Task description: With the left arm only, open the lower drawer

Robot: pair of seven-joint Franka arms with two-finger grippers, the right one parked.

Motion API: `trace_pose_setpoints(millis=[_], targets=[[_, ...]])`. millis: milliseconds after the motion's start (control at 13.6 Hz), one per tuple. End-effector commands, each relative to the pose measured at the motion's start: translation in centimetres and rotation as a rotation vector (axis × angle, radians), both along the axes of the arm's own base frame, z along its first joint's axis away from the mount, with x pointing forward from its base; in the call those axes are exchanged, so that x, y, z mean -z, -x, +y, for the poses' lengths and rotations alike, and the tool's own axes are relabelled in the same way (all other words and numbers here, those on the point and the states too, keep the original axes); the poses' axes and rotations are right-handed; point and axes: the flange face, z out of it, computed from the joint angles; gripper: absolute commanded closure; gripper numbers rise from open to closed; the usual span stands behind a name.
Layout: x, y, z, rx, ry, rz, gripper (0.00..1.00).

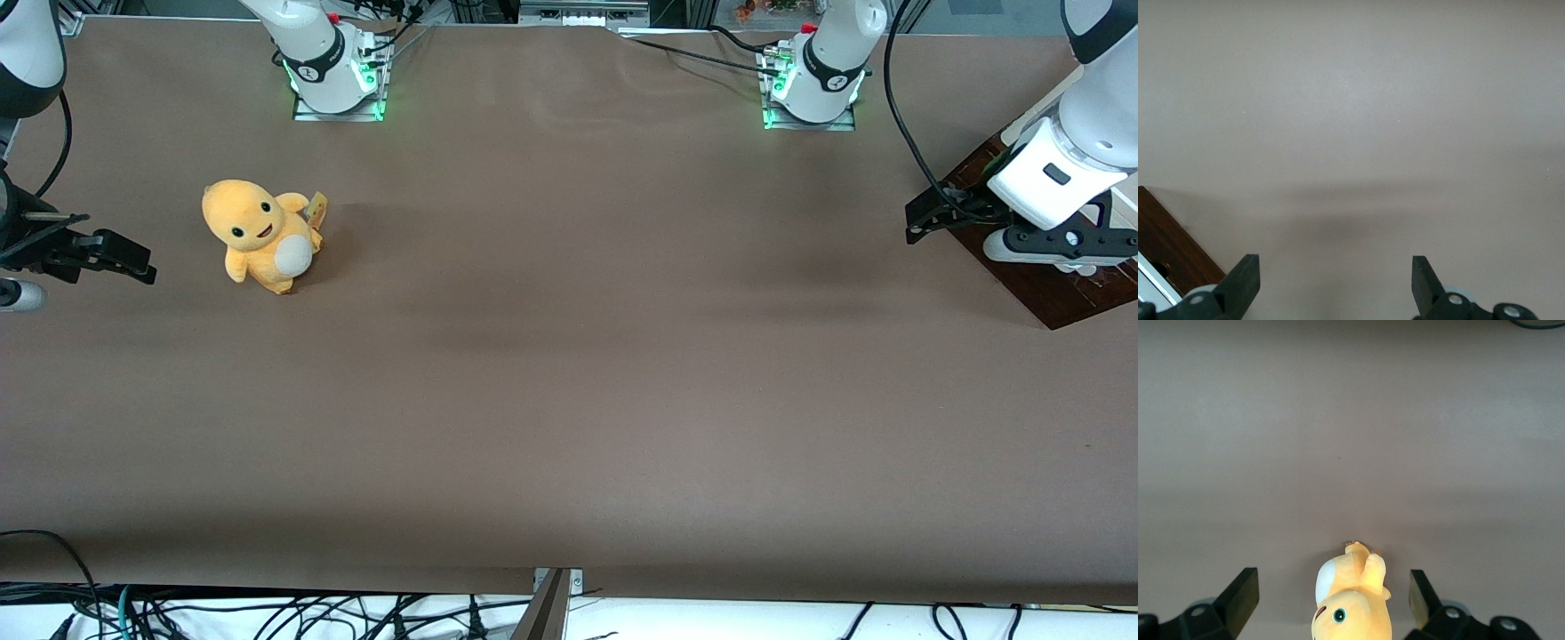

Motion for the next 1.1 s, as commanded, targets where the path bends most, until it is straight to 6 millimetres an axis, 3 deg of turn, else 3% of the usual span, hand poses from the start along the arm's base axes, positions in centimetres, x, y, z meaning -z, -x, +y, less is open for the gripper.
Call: trace_pose_setpoints(millis=[0,441,661,882,1029], targets=[[-0.8,0.3,-0.4,0.019,-0.024,-0.004,0.0],[0.0,0.2,-1.1,0.031,-0.027,0.023,0.0],[2.2,-0.3,-0.1,0.016,-0.028,0.094,0.0],[4.2,-1.1,-0.3,0.019,-0.03,0.146,0.0],[6.6,-2.2,-0.8,0.027,-0.03,0.214,0.0]])
